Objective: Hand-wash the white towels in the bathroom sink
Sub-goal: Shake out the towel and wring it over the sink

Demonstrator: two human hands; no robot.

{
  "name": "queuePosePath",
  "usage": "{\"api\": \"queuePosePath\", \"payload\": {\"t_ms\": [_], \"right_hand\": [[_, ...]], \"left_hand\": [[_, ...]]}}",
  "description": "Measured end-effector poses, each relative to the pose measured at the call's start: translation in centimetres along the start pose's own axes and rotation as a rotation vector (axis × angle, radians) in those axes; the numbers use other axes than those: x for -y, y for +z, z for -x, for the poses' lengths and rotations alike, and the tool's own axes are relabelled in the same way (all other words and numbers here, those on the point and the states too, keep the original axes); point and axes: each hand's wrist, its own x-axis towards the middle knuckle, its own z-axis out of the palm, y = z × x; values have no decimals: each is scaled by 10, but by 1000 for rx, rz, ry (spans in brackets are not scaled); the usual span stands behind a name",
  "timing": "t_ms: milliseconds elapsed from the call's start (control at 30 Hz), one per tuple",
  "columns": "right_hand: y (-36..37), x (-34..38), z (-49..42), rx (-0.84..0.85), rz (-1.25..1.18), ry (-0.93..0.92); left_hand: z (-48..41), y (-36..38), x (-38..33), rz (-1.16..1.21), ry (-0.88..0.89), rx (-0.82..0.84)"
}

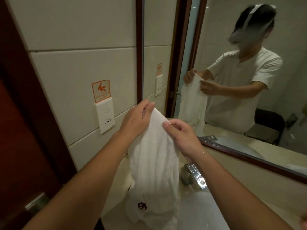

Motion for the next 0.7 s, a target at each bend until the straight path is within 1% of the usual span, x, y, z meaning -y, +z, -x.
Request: {"api": "queuePosePath", "payload": {"t_ms": [67, 167, 200, 233, 300, 367, 467, 600, 700], "right_hand": [[-3, -5, 0, 23, 35, 46], [-5, -23, 8, 137, 149, 144], [-5, -29, 11, 137, 154, 166], [-6, -33, 12, 104, 132, 181], [-8, -31, 8, 29, 66, 164], [-8, -19, 2, 9, 33, 134], [0, 1, -8, 87, 28, 20], [14, 15, -11, 189, -30, 25], [17, 12, -12, 181, -128, 63]], "left_hand": [[-5, -4, -7, 74, 31, -17], [-10, -7, -13, 135, 66, -59], [-12, -9, -14, 130, 67, -53], [-13, -9, -13, 116, 63, -39], [-15, -12, -10, 81, 72, -34], [-17, -15, -11, 43, 108, -40], [-22, -14, -22, 11, 173, 34], [-30, -8, -29, -39, 191, 155], [-32, -3, -26, 106, 137, 185]]}}
